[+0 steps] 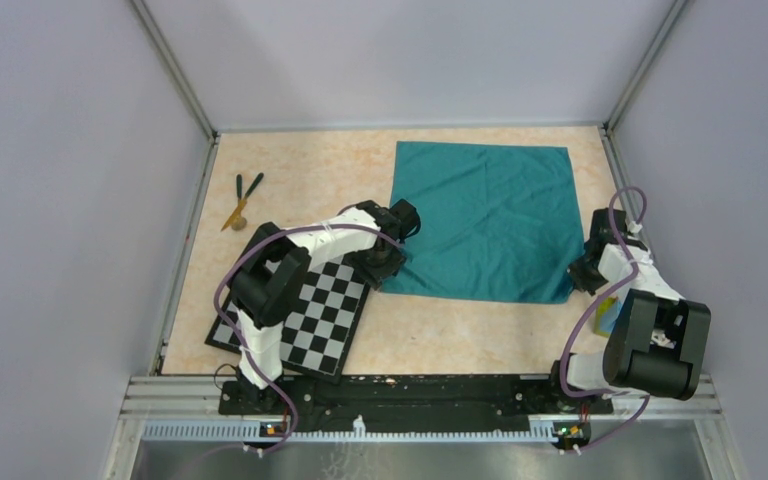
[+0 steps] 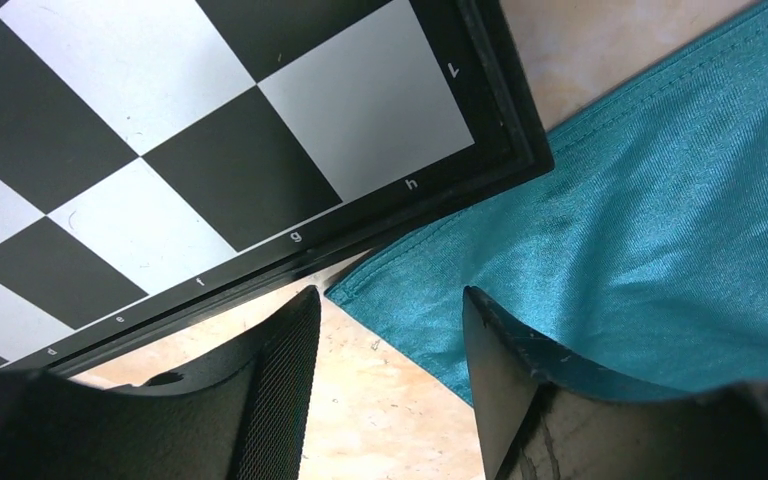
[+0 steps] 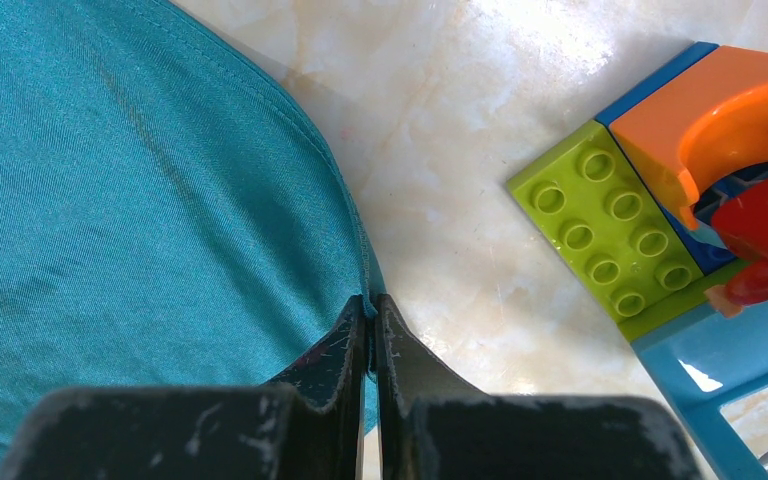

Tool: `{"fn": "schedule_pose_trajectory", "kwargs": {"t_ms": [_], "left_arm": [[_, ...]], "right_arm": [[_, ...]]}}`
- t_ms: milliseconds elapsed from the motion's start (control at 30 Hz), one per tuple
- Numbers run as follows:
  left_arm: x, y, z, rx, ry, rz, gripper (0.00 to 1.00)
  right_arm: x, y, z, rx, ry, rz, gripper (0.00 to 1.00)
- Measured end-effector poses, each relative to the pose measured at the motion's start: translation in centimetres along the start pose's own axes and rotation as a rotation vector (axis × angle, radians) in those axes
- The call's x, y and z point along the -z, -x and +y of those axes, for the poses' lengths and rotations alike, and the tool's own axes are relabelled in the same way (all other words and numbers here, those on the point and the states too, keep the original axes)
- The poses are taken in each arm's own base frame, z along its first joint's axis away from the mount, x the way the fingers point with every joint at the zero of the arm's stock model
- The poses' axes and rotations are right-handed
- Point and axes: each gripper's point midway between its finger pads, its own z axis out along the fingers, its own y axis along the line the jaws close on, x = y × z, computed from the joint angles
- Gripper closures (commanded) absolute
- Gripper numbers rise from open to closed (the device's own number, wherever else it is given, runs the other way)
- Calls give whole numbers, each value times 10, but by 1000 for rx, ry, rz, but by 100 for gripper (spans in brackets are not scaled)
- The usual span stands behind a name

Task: Fold the napkin into a case and place the utensils inside
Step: Pick up the flattened napkin from the center of the board.

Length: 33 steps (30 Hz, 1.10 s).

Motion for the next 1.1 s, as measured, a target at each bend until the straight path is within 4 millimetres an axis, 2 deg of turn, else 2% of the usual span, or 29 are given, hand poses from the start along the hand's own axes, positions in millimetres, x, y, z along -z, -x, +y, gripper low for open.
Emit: {"fn": "schedule_pose_trajectory", "kwargs": {"t_ms": [367, 733, 933, 1100], "left_arm": [[-9, -6, 7, 17, 10, 31, 44], [-10, -10, 9, 31, 19, 57, 60], [-10, -13, 4, 29, 20, 73, 76], [-9, -14, 3, 6, 17, 76, 100]], "right_arm": [[0, 0, 0, 0, 0, 0, 100], [0, 0, 0, 3, -2, -2, 100], [0, 1, -1, 8, -5, -4, 100], [0, 1, -2, 15, -5, -5, 100]]}}
